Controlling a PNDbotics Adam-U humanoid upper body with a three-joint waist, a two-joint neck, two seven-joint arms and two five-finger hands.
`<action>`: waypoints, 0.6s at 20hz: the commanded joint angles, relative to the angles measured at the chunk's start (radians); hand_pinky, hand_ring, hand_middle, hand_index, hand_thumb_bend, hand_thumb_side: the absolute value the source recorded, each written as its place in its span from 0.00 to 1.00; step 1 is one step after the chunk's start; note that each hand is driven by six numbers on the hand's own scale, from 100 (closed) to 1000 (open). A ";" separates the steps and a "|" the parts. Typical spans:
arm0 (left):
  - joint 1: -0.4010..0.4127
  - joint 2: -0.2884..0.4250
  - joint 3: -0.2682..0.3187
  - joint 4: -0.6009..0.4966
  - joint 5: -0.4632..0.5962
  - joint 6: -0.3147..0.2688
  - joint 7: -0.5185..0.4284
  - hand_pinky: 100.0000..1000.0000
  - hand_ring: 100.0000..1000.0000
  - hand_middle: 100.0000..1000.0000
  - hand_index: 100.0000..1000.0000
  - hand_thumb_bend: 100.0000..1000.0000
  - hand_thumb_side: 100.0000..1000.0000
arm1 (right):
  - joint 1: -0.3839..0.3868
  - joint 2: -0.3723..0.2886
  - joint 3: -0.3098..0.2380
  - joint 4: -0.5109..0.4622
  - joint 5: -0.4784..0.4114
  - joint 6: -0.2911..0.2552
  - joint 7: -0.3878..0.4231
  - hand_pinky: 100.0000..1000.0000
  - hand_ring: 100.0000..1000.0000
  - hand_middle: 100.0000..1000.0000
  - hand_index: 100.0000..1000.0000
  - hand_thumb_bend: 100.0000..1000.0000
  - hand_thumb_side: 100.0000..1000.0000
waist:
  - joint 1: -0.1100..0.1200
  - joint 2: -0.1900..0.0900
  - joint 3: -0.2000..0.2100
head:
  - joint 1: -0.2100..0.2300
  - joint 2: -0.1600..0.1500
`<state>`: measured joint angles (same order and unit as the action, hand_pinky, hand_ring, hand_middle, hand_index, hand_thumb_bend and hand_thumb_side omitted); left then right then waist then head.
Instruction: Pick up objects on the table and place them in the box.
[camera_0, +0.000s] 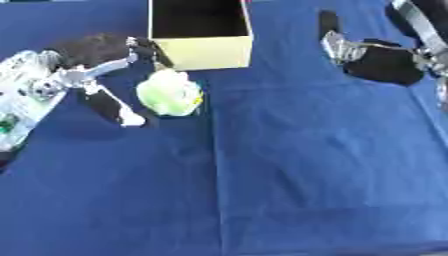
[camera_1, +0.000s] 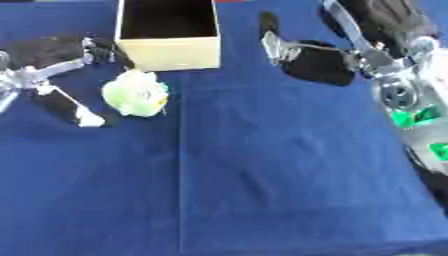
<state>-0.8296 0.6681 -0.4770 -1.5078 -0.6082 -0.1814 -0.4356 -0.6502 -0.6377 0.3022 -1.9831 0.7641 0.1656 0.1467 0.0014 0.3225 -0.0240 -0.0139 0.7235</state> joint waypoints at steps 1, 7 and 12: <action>-0.026 0.006 0.004 0.009 -0.014 0.004 -0.016 0.59 0.79 0.75 0.86 0.47 0.20 | -0.012 -0.010 -0.014 -0.017 -0.004 0.000 -0.010 0.93 0.83 0.76 0.85 0.00 0.63 | 0.001 -0.015 -0.002 | 0.001 -0.010; -0.030 0.000 0.008 0.018 -0.036 0.013 -0.026 0.60 0.80 0.77 0.87 0.49 0.20 | -0.008 -0.008 -0.015 -0.017 -0.006 0.001 -0.012 0.93 0.83 0.76 0.85 0.00 0.64 | 0.003 -0.013 -0.004 | 0.002 -0.013; -0.035 -0.011 0.011 0.022 -0.086 0.018 -0.011 0.61 0.80 0.78 0.90 0.55 0.22 | -0.007 -0.006 -0.016 -0.017 -0.008 0.000 -0.013 0.93 0.83 0.76 0.85 0.00 0.64 | 0.002 -0.012 -0.009 | 0.000 -0.021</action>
<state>-0.8390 0.6498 -0.4773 -1.4799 -0.6803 -0.1657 -0.4533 -0.6496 -0.6301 0.3018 -1.9831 0.7619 0.1653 0.1380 0.0038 0.3270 -0.0323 -0.0126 0.7120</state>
